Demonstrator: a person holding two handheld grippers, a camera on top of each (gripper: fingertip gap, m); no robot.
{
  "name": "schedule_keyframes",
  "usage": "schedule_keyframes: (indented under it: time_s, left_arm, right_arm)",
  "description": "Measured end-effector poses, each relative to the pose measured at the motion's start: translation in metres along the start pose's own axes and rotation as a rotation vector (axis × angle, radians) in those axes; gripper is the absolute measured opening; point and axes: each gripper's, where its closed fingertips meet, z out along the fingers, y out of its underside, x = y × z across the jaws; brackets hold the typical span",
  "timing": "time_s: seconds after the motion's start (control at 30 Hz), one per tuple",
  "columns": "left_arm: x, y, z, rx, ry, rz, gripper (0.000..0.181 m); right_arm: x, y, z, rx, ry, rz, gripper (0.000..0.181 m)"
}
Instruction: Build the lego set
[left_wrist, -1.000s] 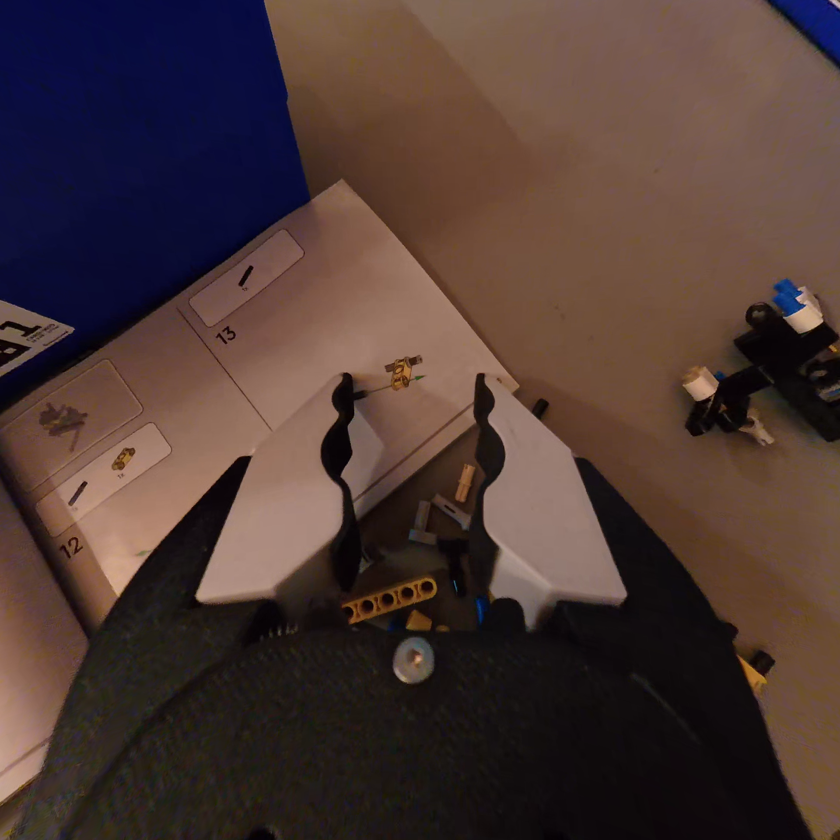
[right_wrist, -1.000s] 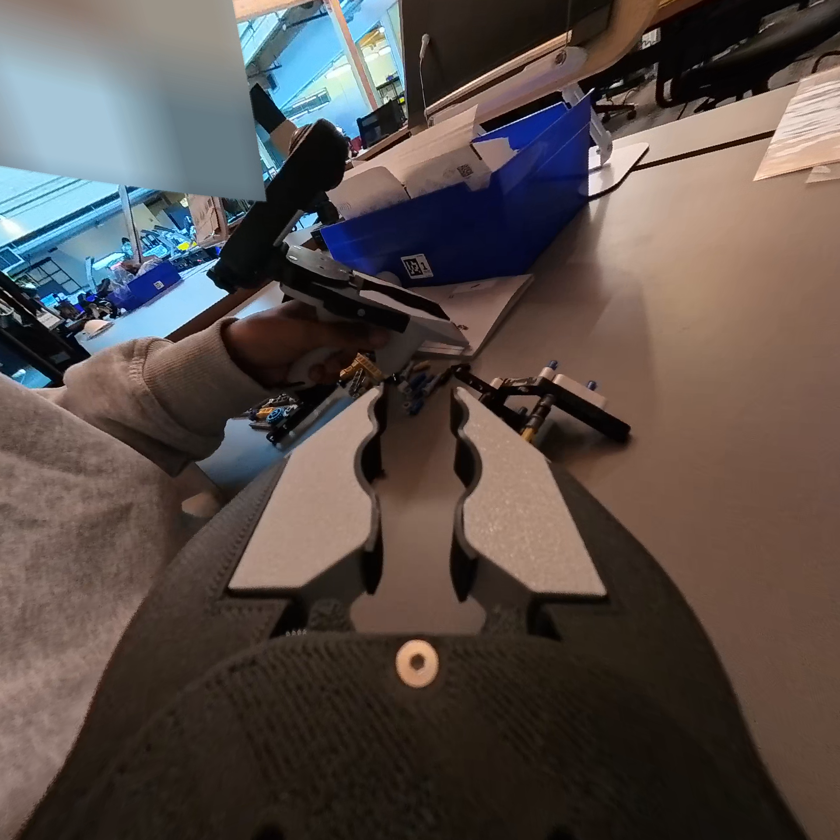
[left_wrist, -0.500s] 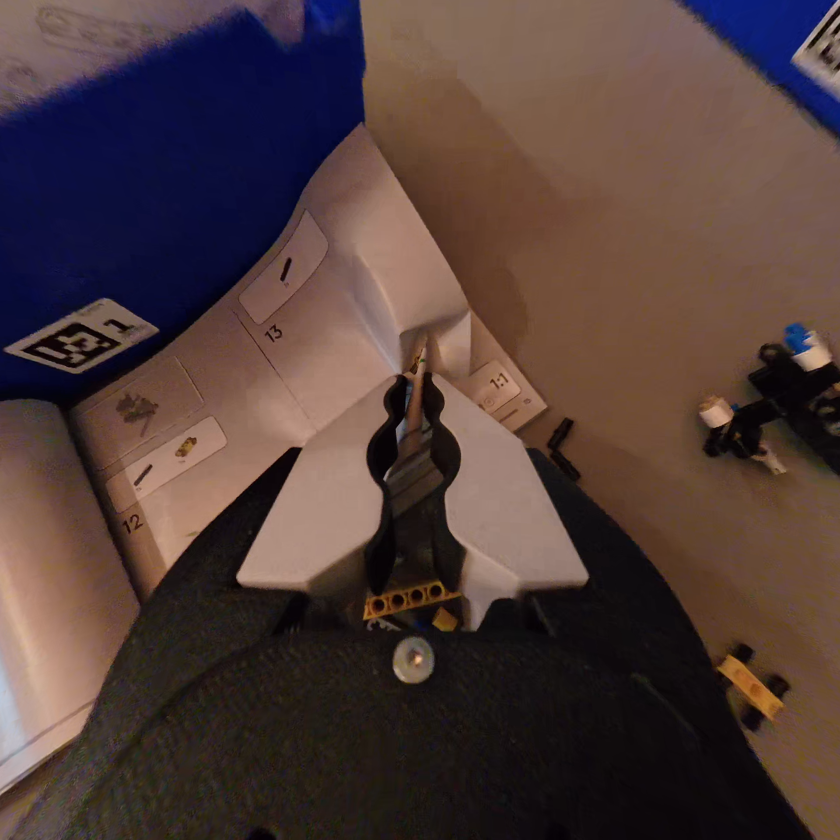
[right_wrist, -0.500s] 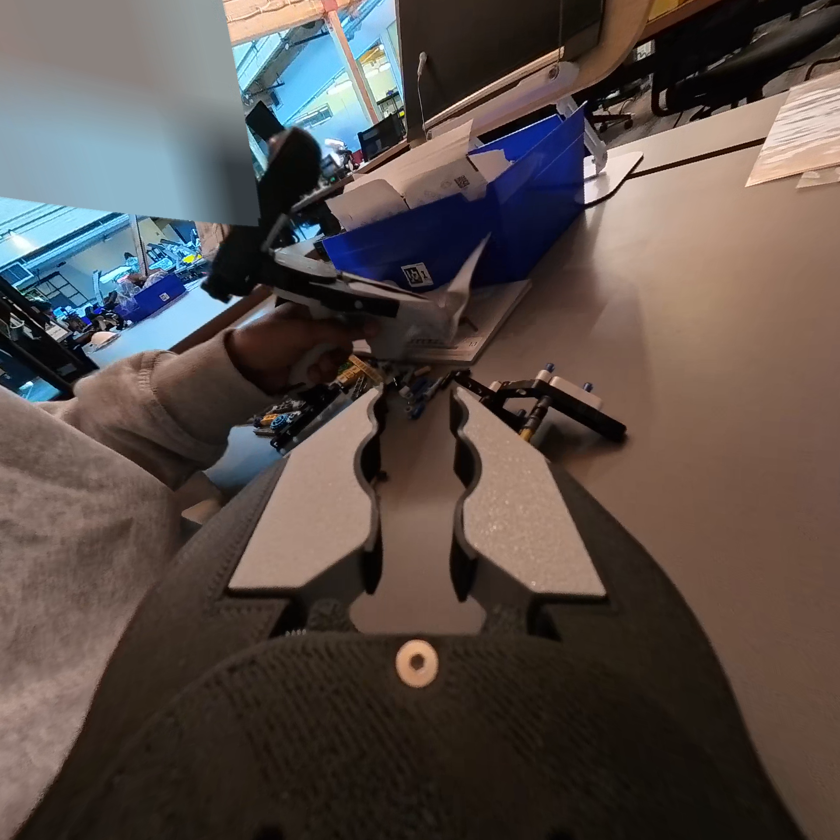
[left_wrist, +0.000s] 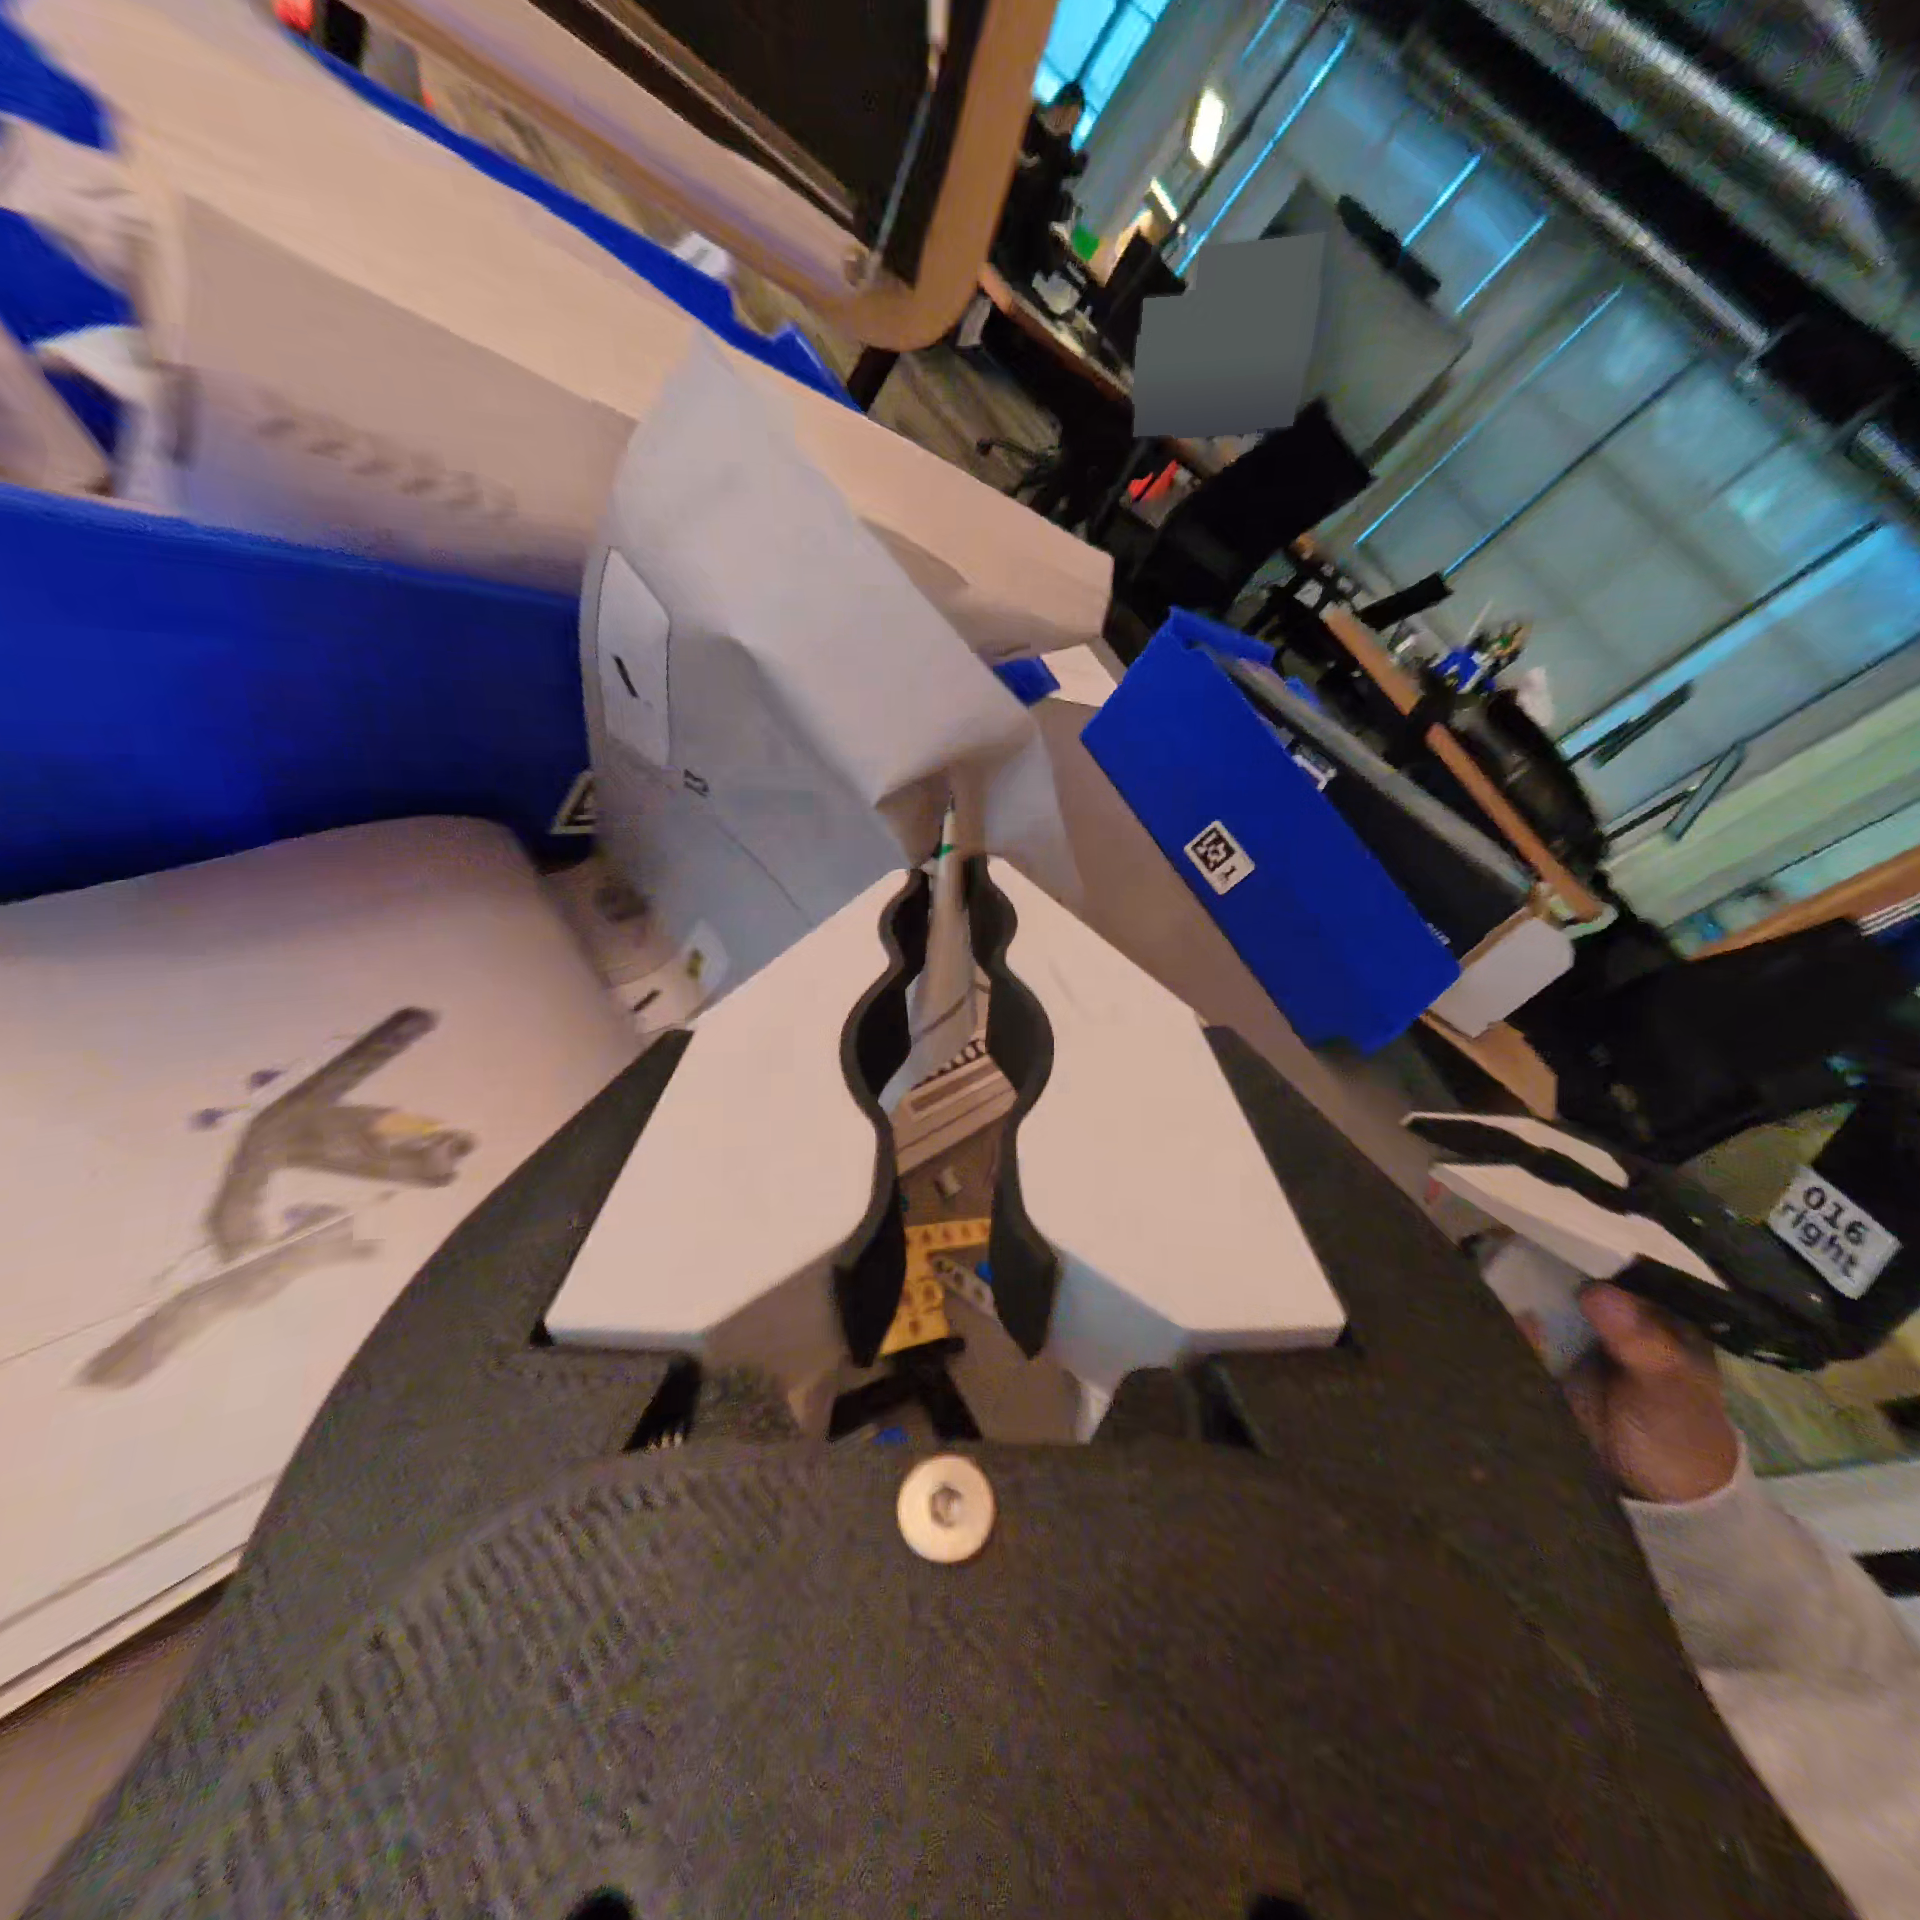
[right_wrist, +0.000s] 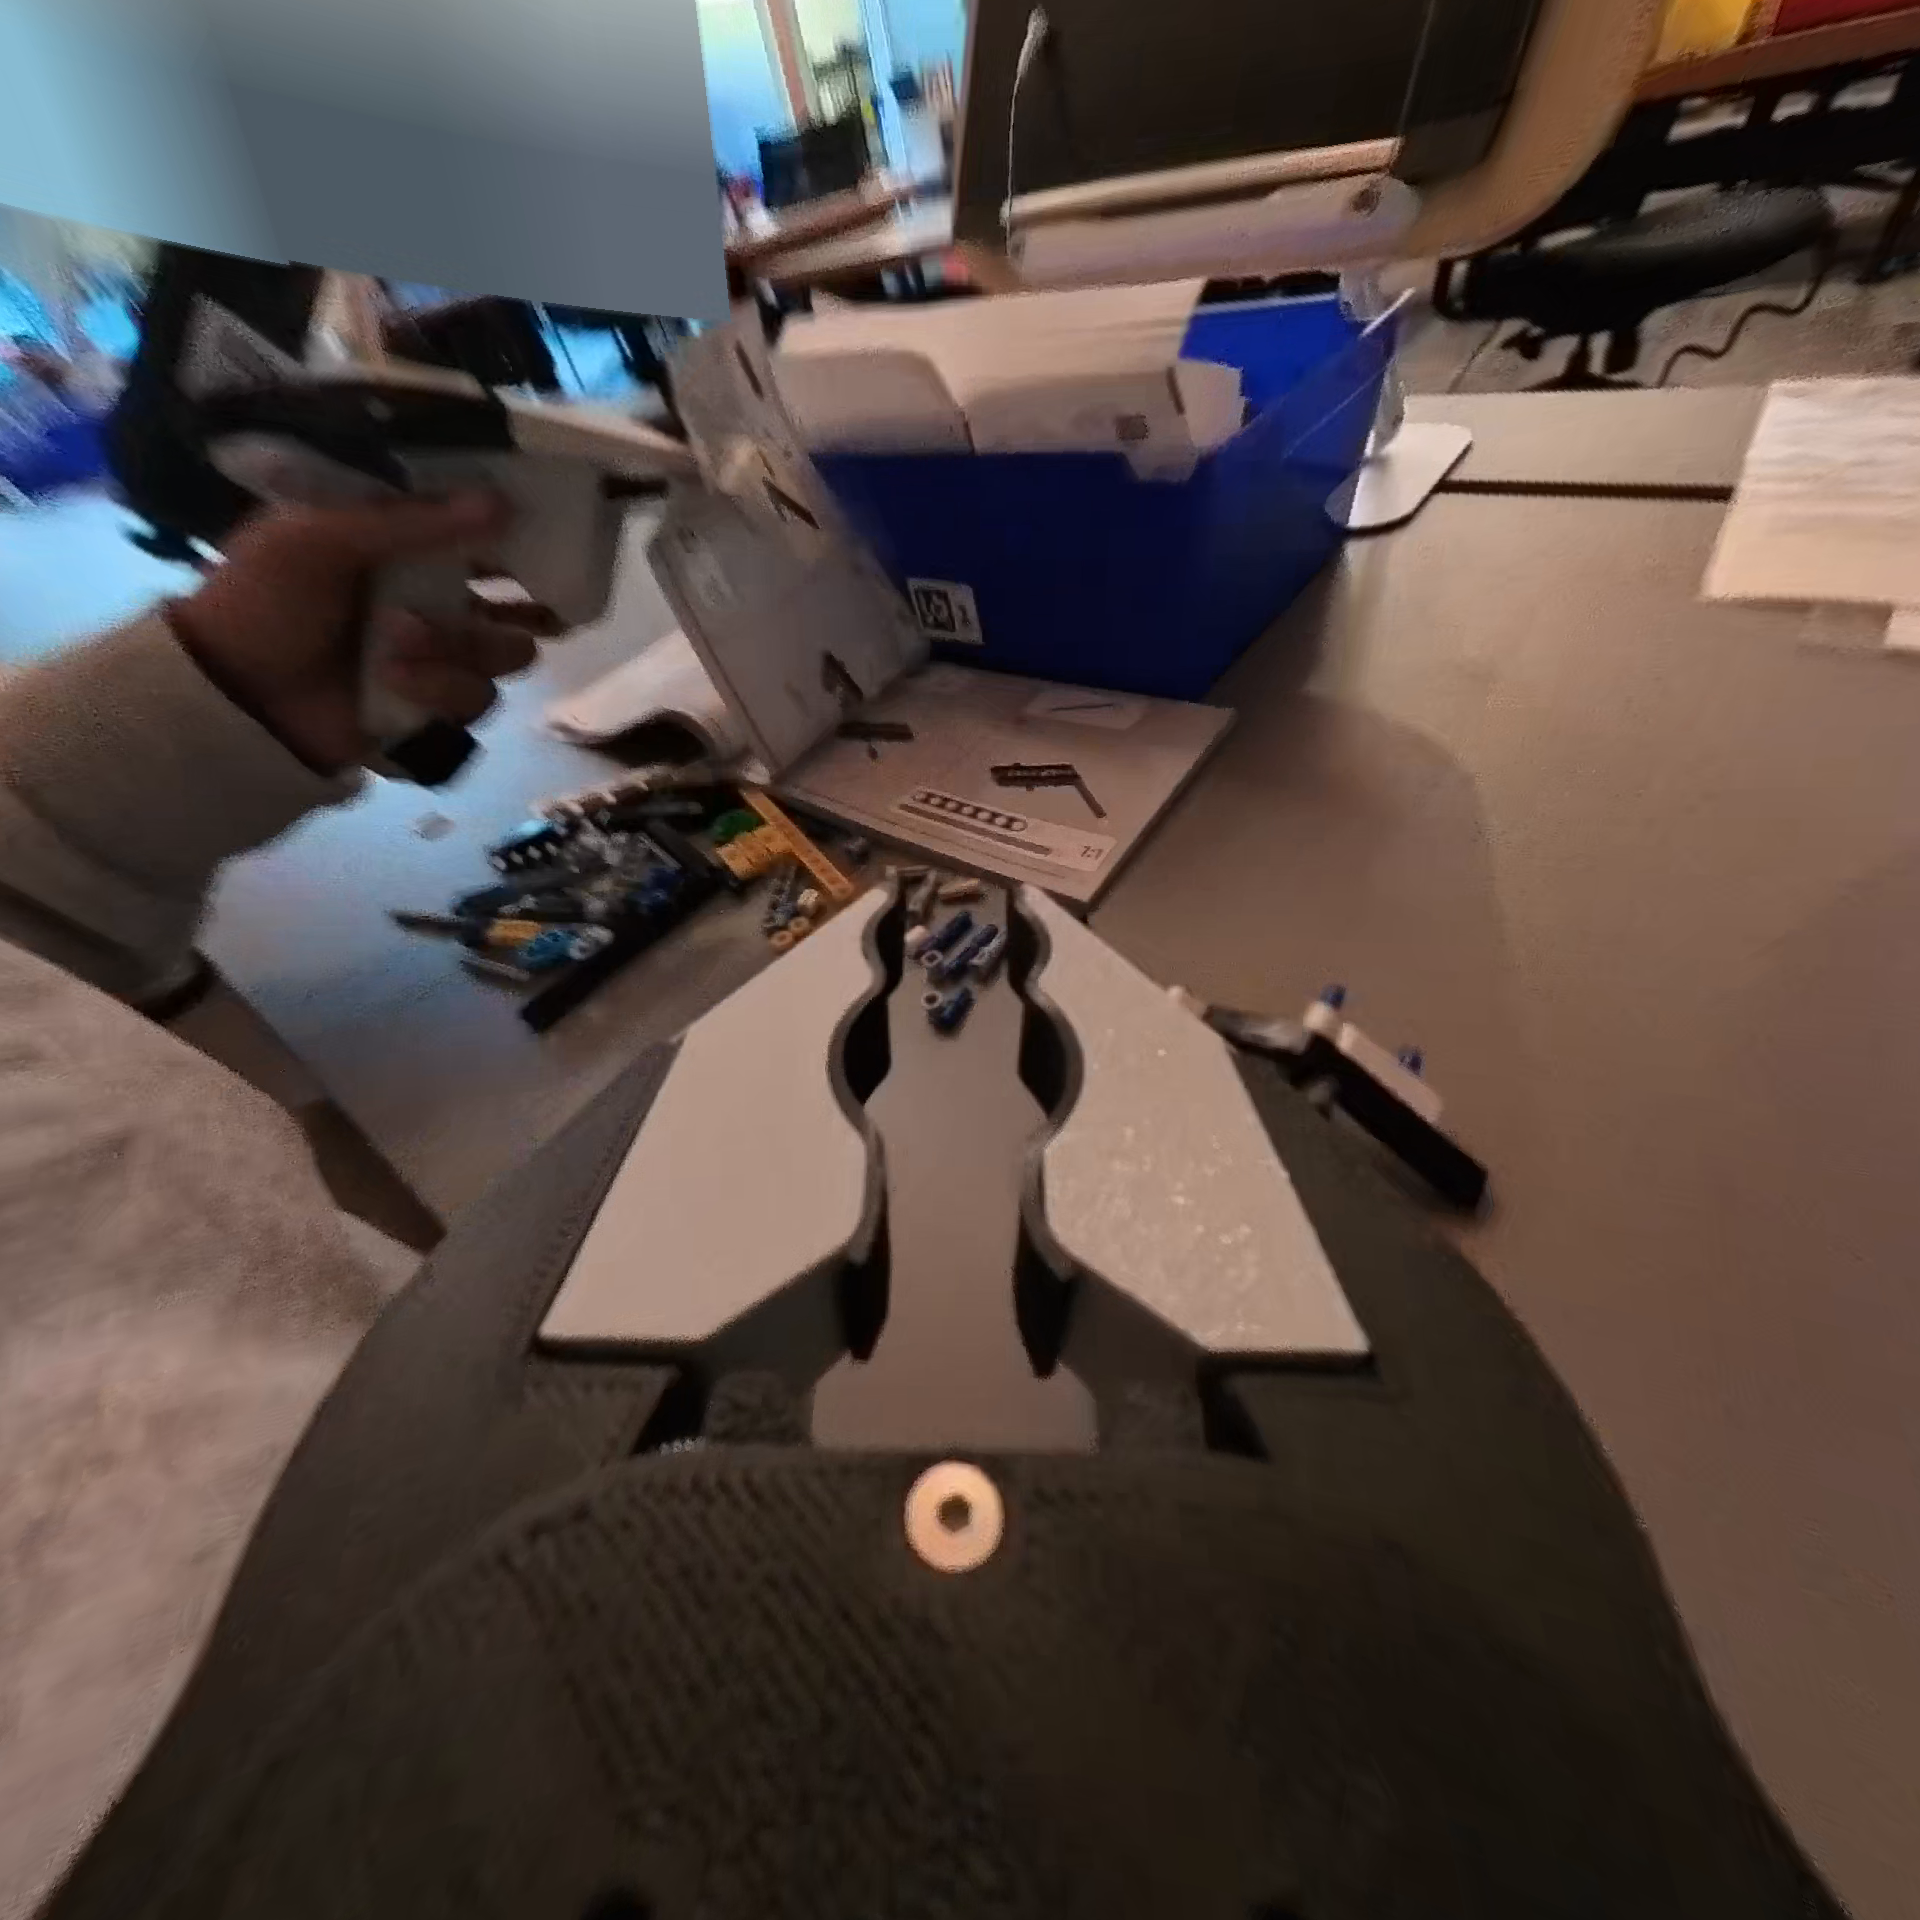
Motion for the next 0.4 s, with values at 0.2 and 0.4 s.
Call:
schedule_keyframes:
  time_s: [0.2, 0.4]
  left_arm:
    - [-0.042, -0.015, -0.037, 0.016, 0.042, -0.093, 0.007]
    - [-0.073, -0.017, -0.058, 0.084, 0.028, -0.134, 0.010]
  right_arm:
    - [-0.057, -0.034, 0.090, -0.090, -0.054, -0.145, 0.015]
    - [-0.052, 0.001, 0.207, -0.443, 0.060, -0.292, 0.000]
